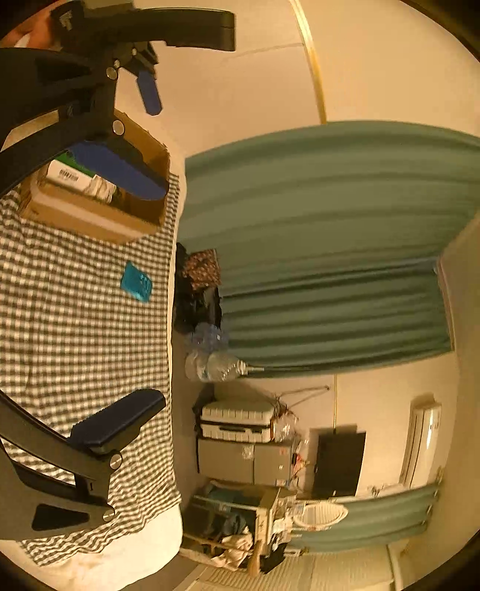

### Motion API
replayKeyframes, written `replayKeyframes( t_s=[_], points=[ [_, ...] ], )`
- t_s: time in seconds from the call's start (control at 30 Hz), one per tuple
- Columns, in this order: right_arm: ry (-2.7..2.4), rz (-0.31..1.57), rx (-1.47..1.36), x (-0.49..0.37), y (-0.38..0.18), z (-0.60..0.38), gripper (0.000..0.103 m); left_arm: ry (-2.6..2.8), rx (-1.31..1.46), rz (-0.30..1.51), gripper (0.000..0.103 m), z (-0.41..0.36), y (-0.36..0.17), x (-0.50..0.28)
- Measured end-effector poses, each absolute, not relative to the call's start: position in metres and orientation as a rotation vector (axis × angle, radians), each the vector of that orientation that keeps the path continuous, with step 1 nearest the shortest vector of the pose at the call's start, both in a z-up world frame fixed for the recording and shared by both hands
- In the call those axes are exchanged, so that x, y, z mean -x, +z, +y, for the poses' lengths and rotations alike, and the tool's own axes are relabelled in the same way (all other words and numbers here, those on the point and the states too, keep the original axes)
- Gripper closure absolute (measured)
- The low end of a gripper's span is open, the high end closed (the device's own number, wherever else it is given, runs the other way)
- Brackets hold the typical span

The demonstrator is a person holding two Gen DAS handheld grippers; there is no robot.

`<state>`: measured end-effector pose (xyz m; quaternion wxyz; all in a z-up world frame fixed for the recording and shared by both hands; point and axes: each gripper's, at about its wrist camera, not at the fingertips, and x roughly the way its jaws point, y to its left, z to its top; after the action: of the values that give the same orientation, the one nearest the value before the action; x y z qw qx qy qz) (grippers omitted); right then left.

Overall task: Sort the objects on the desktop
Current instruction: 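Move the left tool to the blue blister pack and grasp it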

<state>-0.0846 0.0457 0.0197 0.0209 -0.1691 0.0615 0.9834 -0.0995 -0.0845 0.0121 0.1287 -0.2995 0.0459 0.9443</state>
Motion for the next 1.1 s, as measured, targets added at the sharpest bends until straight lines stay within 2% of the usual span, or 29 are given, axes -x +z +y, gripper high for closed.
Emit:
replayKeyframes(
  t_s=[0.17, 0.53, 0.8, 1.1],
  points=[
    [3.016, 0.223, 0.523, 0.06, 0.019, 0.079, 0.0, 2.745, 0.878, 0.202, 0.0, -0.052, 0.002, 0.088],
    [2.938, 0.272, 0.606, 0.048, -0.022, 0.144, 0.0, 2.726, 1.037, 0.06, 0.0, 0.003, -0.06, 0.095],
    [2.919, 0.344, 0.725, 0.09, -0.07, 0.181, 0.0, 2.721, 1.124, 0.068, 0.0, 0.029, -0.112, 0.138],
    [2.88, 0.308, 0.882, 0.173, -0.136, 0.2, 0.0, 2.778, 1.195, 0.02, 0.0, 0.03, -0.166, 0.215]
  ],
)
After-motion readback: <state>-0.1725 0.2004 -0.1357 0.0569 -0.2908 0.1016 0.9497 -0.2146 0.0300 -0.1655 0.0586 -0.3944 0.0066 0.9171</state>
